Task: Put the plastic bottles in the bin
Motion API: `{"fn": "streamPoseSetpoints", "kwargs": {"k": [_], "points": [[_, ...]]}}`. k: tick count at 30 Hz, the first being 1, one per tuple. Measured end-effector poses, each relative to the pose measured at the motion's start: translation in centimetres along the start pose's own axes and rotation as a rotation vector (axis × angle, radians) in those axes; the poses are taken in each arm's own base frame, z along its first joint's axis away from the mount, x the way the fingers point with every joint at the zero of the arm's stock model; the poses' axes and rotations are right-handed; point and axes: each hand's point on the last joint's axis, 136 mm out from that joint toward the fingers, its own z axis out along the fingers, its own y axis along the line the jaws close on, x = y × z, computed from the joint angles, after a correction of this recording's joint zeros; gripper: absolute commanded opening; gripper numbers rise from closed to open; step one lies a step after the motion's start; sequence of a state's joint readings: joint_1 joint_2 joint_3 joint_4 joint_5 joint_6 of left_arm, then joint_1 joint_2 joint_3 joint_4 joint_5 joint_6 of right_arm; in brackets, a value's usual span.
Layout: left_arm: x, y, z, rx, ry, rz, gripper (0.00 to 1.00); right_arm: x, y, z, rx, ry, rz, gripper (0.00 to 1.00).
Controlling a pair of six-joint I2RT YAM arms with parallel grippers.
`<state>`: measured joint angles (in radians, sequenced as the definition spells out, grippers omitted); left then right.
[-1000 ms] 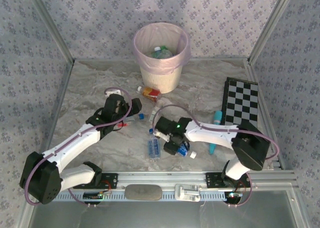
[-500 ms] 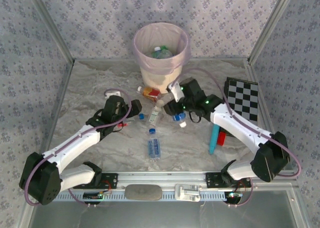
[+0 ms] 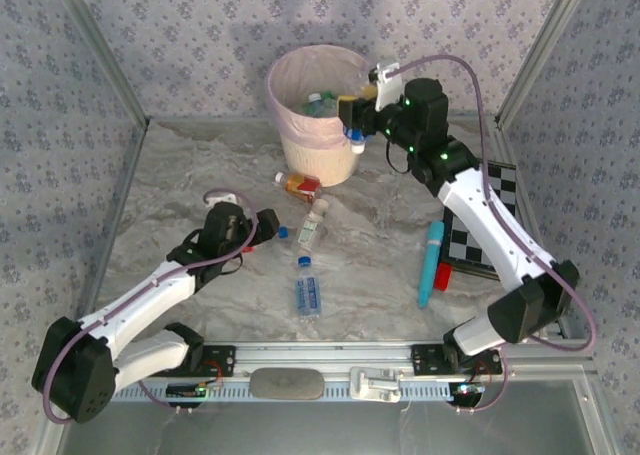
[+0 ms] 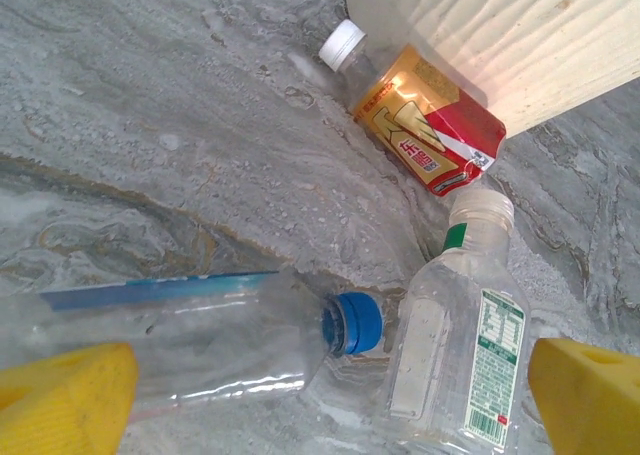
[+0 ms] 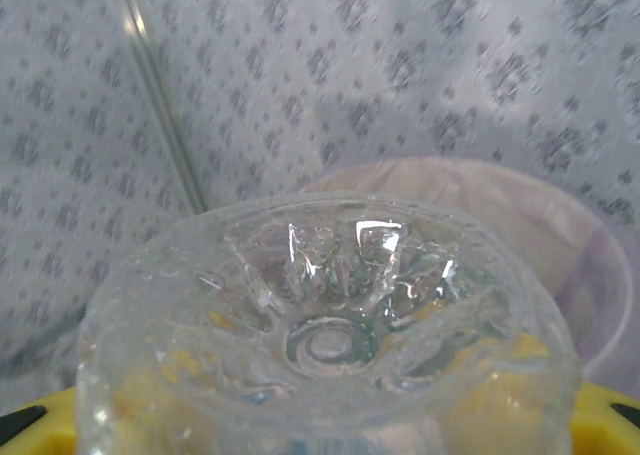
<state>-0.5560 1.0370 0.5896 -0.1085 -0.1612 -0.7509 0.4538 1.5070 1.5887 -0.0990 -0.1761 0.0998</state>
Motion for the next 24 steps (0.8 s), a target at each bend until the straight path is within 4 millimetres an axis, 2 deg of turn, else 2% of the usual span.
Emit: {"fn": "streamPoseSetpoints", "kwargs": {"k": [6,9,12,19,24], "points": [[0.2,0.4,-0.7,0.009,-0.011,-0.013,1.0,-1.0,-2.9,4.9,0.032,-0.068,0.073,0.43],[0.2,0.6,-1.4,0.012,-0.021,-0.017,1.0,-1.1,-3.6,7.0,0.018,-0.085,0.118,0.43],[-0.1,0.7,-2.1,0.018,-0.039,-0.025,1.0,-1.3,-3.6,7.9,-0.003,-0.099,0.156,0.44],[0.5,2.2,-3.0,-0.003,-0.053,-0.038,1.0,-3.8,-3.4,9.7,-0.048,-0.183,0.187,0.44],[1.0,2.8,-3.1,-0.018,-0.043,-0.045,1.0,-3.0,-3.7,11.1,-0.057,-0.17,0.191,0.45]]}}
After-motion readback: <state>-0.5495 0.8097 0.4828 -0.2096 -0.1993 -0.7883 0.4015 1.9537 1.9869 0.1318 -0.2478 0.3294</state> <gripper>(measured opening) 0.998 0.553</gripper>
